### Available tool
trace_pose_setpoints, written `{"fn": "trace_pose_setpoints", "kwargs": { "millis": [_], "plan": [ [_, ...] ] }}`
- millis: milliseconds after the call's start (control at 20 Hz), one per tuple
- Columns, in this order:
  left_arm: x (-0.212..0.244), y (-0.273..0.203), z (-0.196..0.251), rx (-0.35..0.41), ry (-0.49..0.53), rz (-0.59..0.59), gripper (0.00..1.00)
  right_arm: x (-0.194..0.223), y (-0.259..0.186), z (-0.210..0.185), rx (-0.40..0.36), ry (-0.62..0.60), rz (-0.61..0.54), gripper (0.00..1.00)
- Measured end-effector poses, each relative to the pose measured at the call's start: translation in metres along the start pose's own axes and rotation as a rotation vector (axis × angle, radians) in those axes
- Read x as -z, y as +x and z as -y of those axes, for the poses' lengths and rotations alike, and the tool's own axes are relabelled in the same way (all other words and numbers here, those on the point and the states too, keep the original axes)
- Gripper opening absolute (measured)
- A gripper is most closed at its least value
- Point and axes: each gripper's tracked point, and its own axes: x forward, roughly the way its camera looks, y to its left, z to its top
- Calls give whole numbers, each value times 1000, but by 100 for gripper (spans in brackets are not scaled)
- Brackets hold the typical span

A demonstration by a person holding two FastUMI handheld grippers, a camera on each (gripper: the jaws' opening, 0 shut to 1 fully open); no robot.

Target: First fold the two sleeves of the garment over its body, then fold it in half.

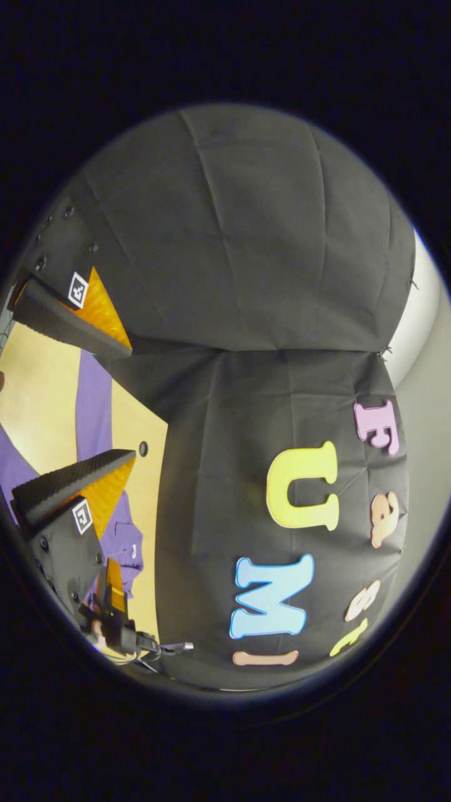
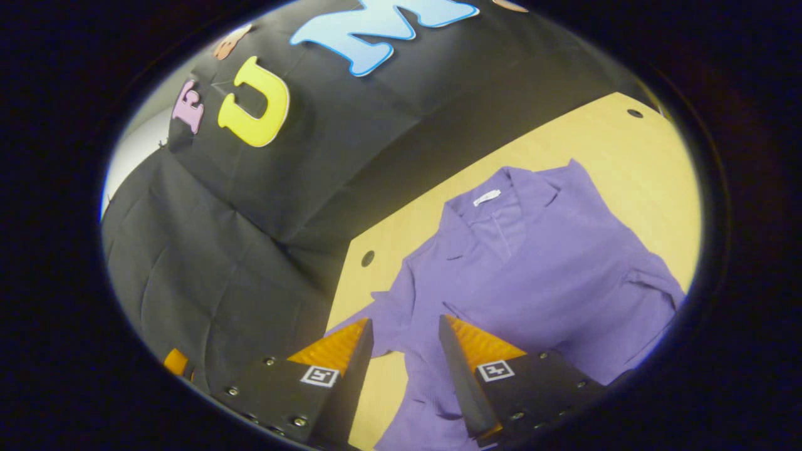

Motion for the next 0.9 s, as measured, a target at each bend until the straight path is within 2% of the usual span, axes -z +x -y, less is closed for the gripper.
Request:
{"fn": "trace_pose_setpoints", "kwargs": {
  "millis": [50,100,350,450,500,550,750,800,850,900],
  "plan": [
    [7,12,0,5,0,-10,94,-2,-4,5,20,-20,4,74],
    [13,25,-2,12,0,-18,95,-8,-11,7,37,-44,17,76],
    [50,100,-13,14,10,-74,96,-26,-49,23,86,-118,46,76],
    [72,132,-17,12,19,-112,93,-33,-64,32,109,-137,52,76],
    [83,147,-20,9,21,-135,97,-37,-70,36,123,-146,55,76],
    [96,163,-22,5,17,-160,95,-40,-76,41,138,-153,61,76],
    [155,213,-40,-26,-4,-282,97,-50,-94,59,185,-138,72,76],
    [172,223,-47,-34,1,-313,93,-50,-96,66,201,-134,67,76],
    [185,234,-51,-37,4,-338,93,-50,-99,73,220,-134,64,76],
    [197,244,-54,-42,9,-359,95,-51,-101,80,238,-134,57,76]
  ]
}}
